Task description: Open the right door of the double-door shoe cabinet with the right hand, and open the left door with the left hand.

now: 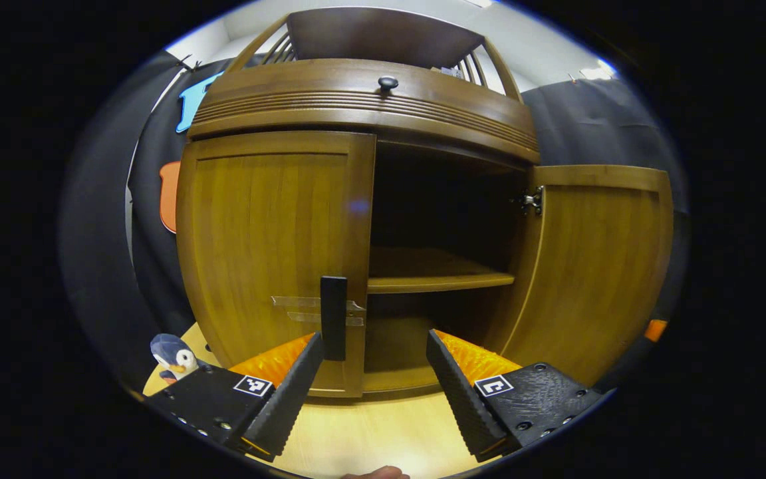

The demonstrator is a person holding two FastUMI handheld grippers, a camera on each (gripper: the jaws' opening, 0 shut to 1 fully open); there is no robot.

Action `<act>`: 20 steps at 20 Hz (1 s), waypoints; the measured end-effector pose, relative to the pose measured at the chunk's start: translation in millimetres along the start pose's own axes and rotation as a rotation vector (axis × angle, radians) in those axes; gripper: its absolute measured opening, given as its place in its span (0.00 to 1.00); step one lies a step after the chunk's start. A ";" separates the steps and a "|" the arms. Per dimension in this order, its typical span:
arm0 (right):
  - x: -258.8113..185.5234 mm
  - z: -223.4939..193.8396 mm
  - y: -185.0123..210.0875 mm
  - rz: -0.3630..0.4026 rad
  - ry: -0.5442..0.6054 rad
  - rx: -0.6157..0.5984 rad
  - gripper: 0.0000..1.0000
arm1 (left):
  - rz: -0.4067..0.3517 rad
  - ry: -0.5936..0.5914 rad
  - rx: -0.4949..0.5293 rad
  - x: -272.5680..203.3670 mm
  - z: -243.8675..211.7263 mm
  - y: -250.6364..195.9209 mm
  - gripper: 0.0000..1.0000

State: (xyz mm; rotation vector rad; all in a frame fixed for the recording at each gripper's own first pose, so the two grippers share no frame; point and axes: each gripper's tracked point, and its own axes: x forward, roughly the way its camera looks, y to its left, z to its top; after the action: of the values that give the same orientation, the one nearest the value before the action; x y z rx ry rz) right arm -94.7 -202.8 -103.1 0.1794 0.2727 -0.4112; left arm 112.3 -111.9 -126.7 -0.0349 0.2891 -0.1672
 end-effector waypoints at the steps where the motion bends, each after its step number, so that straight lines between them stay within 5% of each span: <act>1: -3.4 1.4 -3.6 -0.014 -0.017 0.000 0.04 | 0.008 0.006 0.009 7.2 -2.9 4.9 0.95; 2: -7.0 4.0 -7.4 -0.028 -0.033 0.002 0.10 | 0.016 0.016 0.016 14.7 -7.8 8.3 0.94; 5: -13.7 3.4 -15.4 -0.063 -0.048 0.005 0.00 | 0.051 0.050 0.034 38.6 -23.4 26.8 0.95; 14: -31.2 5.5 -5.2 -0.064 -0.063 -0.015 0.23 | 0.063 0.004 0.059 85.1 -25.4 43.4 0.95; 20: -23.9 -6.0 21.2 -0.011 -0.026 -0.052 0.38 | 0.067 -0.017 0.073 100.8 -23.2 47.4 0.43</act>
State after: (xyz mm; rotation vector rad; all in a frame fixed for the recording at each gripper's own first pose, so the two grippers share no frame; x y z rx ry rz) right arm -108.3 -173.5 -99.3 0.1215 0.2582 -0.4165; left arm 208.4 -82.5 -180.0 0.0453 0.2669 -0.1110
